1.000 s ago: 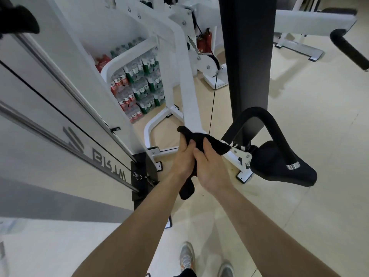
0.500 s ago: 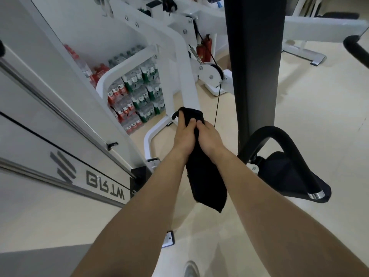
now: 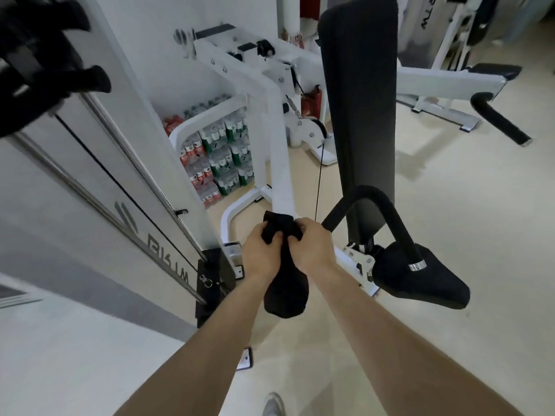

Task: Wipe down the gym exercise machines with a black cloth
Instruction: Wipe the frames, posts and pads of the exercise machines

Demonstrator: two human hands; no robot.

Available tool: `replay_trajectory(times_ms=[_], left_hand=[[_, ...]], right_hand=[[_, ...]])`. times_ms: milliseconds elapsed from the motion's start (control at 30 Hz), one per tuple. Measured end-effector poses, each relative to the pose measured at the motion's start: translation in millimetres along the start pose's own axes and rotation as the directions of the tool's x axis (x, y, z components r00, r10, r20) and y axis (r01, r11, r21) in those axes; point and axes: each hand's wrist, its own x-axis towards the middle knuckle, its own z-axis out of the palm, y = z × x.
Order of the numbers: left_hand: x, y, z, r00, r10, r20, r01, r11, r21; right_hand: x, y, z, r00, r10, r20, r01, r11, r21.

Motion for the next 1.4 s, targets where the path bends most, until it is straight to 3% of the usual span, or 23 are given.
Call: replay_trajectory(times_ms=[100,233,333,600,933,1167,1400], left_hand=[[-30,17,-9,0.996,0.037,-0.075,-0.034,0.999,0.04],[-64,45,8,0.98,0.185,0.07,-0.197,0.943,0.269],[-85,71,35,0.942,0.296,0.157,-0.334,0.869,0.366],[-132,155,128,0.881,0.388,0.271,-0.462,0.831,0.31],[-112,221,317,0.824,0.336,0.456,-0.456,0.871,0.182],[-62,269,449,0.827,0.222,0.516,-0.263,0.965,0.008],[-5,319,556,0.902,0.161,0.402,-0.196,0.979,0.049]], right_hand=[[-19,22,-31,0.996,-0.047,0.078,0.047,0.999,0.006],[-40,43,-85,0.965,-0.169,0.2,0.188,0.979,-0.082],[-49,61,-133,0.959,-0.194,0.208,0.216,0.972,-0.091],[-51,136,-287,0.986,-0.145,0.081,0.157,0.971,-0.181],[35,248,-444,0.995,-0.002,-0.103,-0.033,0.941,-0.336],[142,323,-541,0.993,0.113,0.043,-0.091,0.935,-0.343],[253,374,-625,0.97,0.009,0.242,0.068,0.949,-0.309]])
